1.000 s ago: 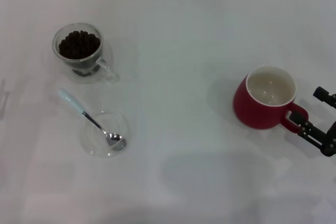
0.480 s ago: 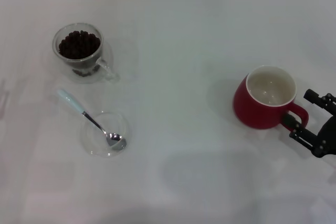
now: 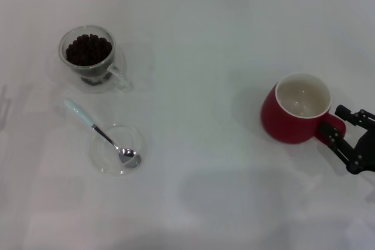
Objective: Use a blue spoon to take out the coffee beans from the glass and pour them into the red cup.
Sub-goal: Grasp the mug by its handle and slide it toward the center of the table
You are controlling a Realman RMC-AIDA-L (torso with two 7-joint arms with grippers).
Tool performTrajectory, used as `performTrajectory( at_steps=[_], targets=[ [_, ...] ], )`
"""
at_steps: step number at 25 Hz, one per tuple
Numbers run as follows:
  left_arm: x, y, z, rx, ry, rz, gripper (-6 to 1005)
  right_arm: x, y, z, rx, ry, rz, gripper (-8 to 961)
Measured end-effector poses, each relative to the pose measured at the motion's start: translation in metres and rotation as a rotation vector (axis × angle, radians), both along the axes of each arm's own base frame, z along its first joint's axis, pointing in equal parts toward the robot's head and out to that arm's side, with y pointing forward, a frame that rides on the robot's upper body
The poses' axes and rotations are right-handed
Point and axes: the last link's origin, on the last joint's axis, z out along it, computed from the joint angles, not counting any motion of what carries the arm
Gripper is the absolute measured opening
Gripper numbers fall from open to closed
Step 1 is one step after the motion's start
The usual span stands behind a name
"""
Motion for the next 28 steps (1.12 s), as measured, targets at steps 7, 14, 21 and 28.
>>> performTrajectory(
  at_steps=[7,14,21,28],
  targets=[
    [0.001,0.001,0.0,0.001,0.0,-0.002,638,-0.001,0.002,0.0,0.004,-0.003,0.005,423],
    [0.0,0.002,0.001,0.004,-0.001,0.001,638,-0.004,0.004,-0.002,-0.004,0.0,0.025,282],
    [0.0,0.003,0.0,0.004,-0.001,0.004,637,-0.012,0.006,-0.008,-0.032,0.019,0.062,232],
    [0.0,0.004,0.0,0.001,0.0,0.004,637,-0.029,0.01,-0.021,-0.094,0.057,0.14,233]
  ],
)
